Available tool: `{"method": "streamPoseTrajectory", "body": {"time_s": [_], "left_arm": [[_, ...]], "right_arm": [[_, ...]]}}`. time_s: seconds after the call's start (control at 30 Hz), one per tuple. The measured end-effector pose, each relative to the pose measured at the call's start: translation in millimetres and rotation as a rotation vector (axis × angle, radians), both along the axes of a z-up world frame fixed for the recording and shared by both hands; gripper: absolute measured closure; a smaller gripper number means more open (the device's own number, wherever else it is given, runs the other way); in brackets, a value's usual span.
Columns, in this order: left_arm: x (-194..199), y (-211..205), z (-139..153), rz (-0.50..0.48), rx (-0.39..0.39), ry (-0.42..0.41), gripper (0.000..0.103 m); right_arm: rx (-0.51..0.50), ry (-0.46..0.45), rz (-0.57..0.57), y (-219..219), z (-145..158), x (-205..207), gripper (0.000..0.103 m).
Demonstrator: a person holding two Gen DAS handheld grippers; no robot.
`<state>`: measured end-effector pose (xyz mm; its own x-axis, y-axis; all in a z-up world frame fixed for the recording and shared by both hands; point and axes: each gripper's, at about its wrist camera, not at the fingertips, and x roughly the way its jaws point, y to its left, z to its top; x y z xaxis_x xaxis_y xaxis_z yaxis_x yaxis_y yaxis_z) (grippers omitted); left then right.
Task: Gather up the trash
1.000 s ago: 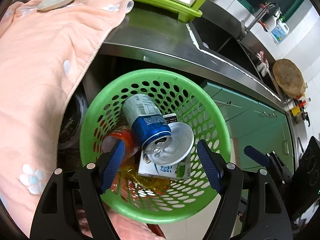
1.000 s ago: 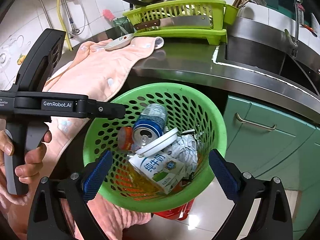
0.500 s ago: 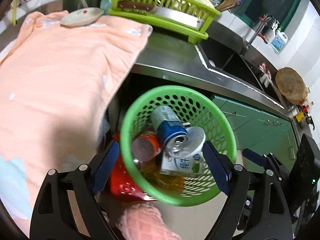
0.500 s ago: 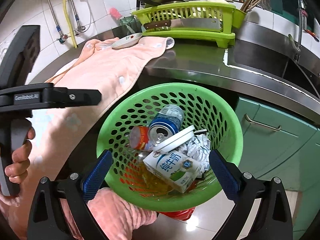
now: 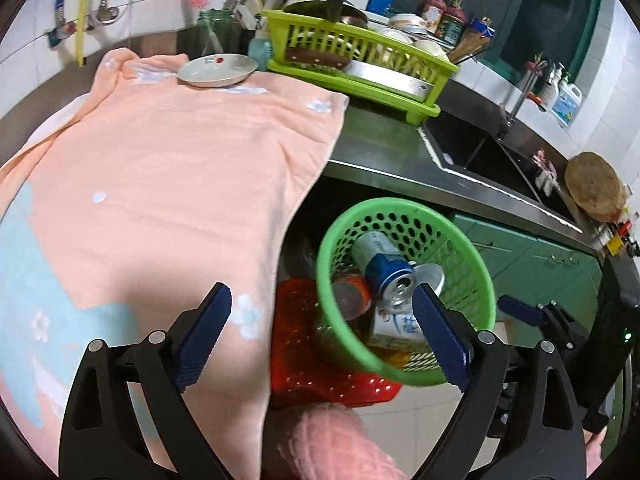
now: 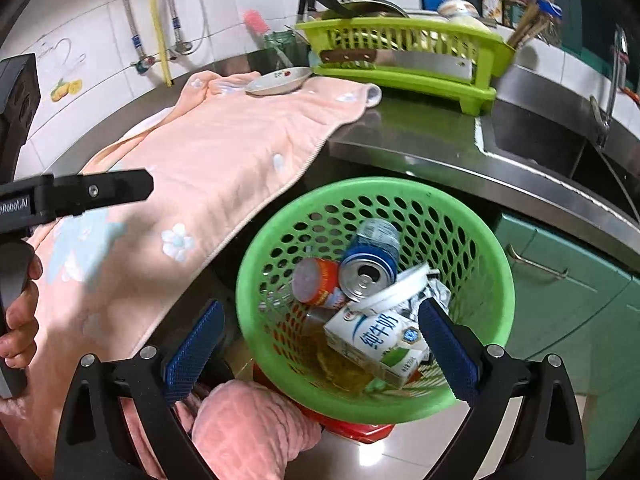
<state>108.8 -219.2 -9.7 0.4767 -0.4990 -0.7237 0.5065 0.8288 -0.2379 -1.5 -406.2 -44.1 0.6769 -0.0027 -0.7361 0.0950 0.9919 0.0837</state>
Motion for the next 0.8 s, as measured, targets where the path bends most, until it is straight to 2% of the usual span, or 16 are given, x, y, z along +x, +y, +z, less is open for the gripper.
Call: {"method": "streamPoseTrajectory", "body": {"time_s": [0.47,0.67,0.8], "left_arm": [[-25.2,61.1,17.5,0.113,0.078,-0.137,0.008],[-31.5,90.7,20.3,0.165,0.089,-0.154,0.005],[-36.2,104.1,18.1,0.202,0.123,-0.159,0.005]], "right_arm": [[-0.003,-0.041,0.064,48.2,17.3,9.4,0.009],[-0.034,-0.045,0.067,60.3,21.6,9.4,0.009],[-0.029,-0.048,0.064,63.1,23.2,8.7,0.009]]}}
